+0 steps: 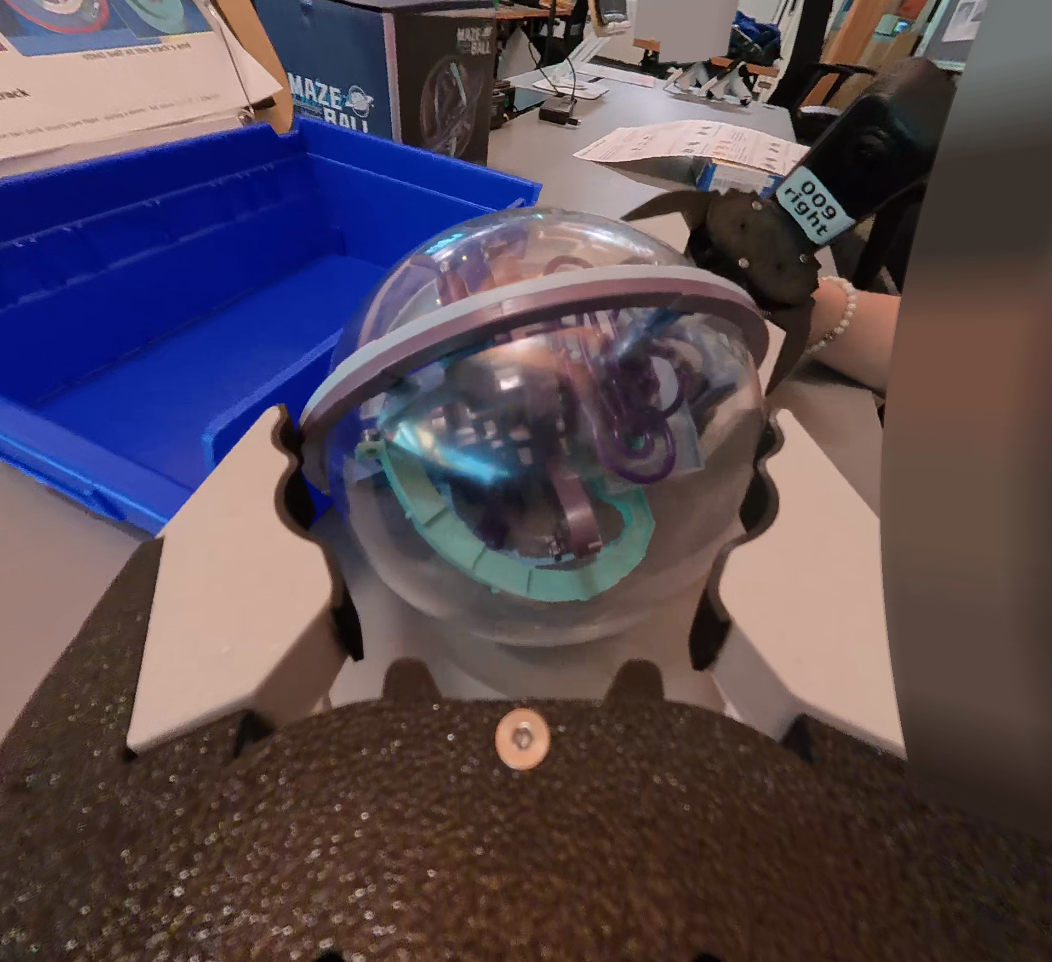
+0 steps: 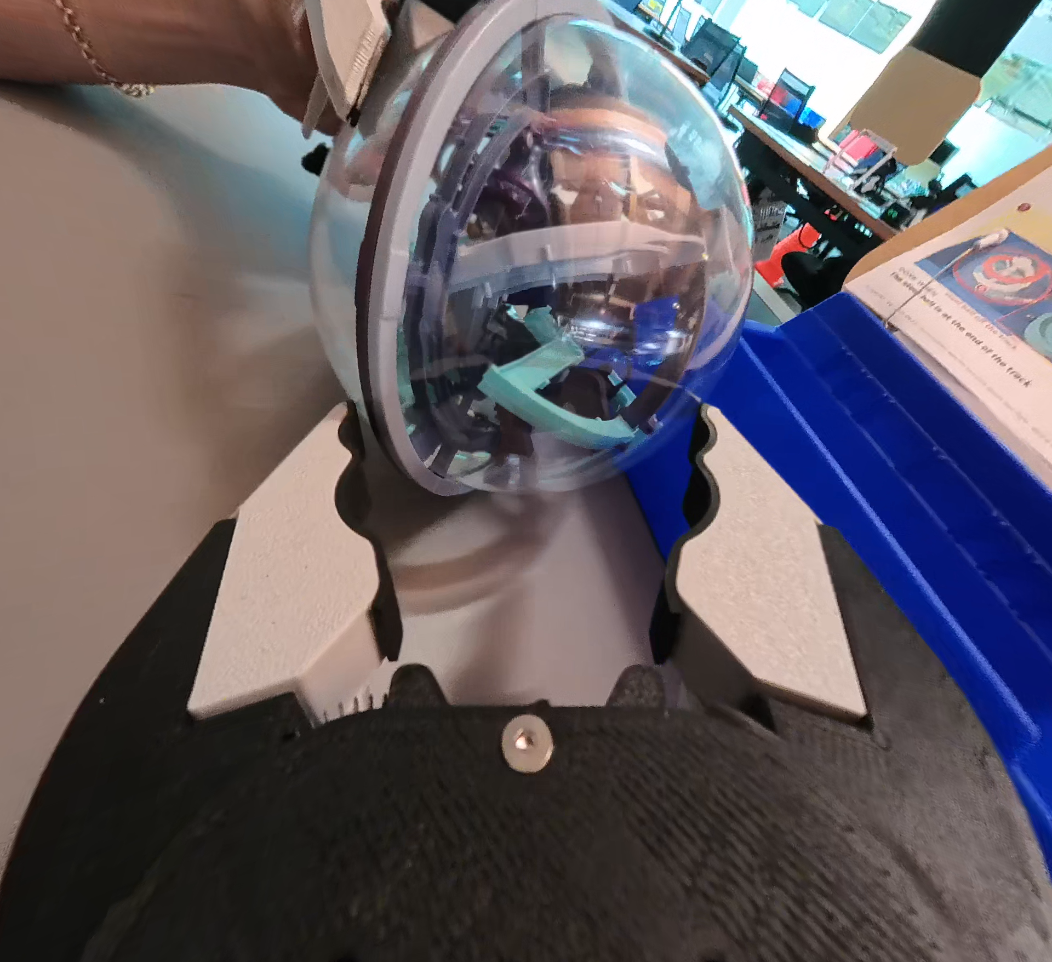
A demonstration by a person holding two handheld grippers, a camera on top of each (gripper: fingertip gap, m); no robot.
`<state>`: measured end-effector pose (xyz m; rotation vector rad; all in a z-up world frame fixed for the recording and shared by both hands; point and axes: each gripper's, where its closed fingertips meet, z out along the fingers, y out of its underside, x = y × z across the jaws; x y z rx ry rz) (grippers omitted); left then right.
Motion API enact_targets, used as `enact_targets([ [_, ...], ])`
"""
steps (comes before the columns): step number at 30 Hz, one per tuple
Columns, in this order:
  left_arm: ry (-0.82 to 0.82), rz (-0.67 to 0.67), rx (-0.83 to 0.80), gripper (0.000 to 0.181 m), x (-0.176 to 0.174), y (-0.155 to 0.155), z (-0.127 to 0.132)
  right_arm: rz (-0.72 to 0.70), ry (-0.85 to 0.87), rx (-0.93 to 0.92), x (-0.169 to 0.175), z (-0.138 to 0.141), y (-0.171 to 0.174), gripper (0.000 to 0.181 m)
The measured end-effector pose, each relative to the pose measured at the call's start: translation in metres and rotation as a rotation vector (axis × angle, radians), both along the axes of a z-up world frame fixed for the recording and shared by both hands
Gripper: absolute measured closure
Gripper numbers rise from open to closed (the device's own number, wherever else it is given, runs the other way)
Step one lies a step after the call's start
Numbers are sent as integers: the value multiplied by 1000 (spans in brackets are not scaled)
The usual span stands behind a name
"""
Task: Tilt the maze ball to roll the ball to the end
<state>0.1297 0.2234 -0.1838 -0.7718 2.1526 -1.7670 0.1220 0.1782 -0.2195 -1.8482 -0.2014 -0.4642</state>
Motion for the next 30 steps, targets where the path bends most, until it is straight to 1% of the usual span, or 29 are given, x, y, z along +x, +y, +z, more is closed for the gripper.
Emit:
enact_targets([
  [2,-13,25,-22,32,1,3,9,-8,36,-26,-3,-7,5,68],
  [3,-16,33,-46,32,0,5,15,-1,42,-63,-6,-14,7,72],
  [5,9,29,-94,34,-2,7,23,32,31,-162,-15,-33,13,88],
  [6,24,28,-103,38,-2,9,24,9,-23,-188,-13,-37,15,87],
  [8,26,9,-99,38,-4,13,24,-13,-107,-191,-10,-36,16,92],
  [11,12,-4,-98,37,-6,12,24,-2,-71,-189,-12,-34,15,95],
  [16,-19,-15,-82,36,-8,8,24,14,-85,-189,-13,-35,12,96],
  [18,-15,1,-81,36,-7,9,23,8,-91,-167,-11,-31,12,96],
  [20,-15,17,-84,36,-4,9,23,-4,-129,-117,-8,-18,12,91],
  [22,-16,28,-85,36,-3,8,22,23,-158,-16,-15,6,13,80],
  [23,-14,23,-89,38,-4,7,23,43,-168,15,-19,14,13,80],
  [24,-16,22,-96,43,-4,6,24,58,-175,36,-22,18,13,76],
  [25,-21,19,-110,54,-5,5,25,78,-159,52,-26,20,14,66],
  [26,-33,16,-124,55,-5,3,26,85,-140,61,-27,20,14,59],
  [30,-67,32,-79,41,-3,-9,15,62,-146,75,-21,18,14,54],
])
